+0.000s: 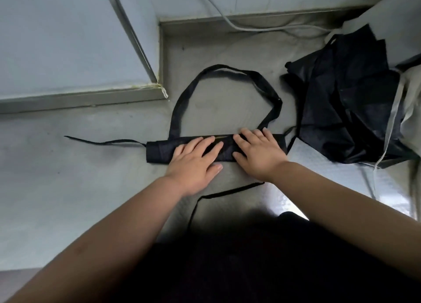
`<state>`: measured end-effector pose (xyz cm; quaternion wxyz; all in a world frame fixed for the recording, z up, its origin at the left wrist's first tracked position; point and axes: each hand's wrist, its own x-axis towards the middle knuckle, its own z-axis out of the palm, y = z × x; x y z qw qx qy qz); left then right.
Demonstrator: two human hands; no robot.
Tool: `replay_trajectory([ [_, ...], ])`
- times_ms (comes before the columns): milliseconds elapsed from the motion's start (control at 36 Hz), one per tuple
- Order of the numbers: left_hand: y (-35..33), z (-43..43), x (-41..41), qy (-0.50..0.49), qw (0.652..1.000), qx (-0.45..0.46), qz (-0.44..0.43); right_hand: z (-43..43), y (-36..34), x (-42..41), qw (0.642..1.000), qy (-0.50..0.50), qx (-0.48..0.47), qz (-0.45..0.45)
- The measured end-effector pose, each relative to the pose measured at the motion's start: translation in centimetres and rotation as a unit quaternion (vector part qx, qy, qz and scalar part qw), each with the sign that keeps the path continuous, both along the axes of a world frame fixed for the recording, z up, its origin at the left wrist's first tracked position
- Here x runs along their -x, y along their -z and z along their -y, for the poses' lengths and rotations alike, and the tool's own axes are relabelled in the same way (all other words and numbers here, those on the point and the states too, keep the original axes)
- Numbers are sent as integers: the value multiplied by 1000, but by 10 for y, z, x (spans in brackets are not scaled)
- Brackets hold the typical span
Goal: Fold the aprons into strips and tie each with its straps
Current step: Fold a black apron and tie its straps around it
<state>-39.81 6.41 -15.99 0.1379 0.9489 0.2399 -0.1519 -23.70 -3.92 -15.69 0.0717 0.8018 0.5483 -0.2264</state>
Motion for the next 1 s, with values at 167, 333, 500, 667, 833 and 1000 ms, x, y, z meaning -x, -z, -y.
replay_trajectory([
  [167,2,18,33,11,999,15,-51,9,2,52,998,-43,1,45],
  [333,8,14,55,-48,998,14,-40,18,1,71,996,31,-22,80],
  [500,8,-12,89,-113,991,-32,-58,19,-2,69,994,95,-55,24],
  [667,7,-29,93,-202,974,-64,-76,13,-3,76,989,130,-63,37],
  [833,12,-11,93,-366,926,-97,17,0,-6,87,992,113,-49,41],
  [1000,13,5,93,-575,795,38,192,-12,-7,83,985,130,-65,-97],
])
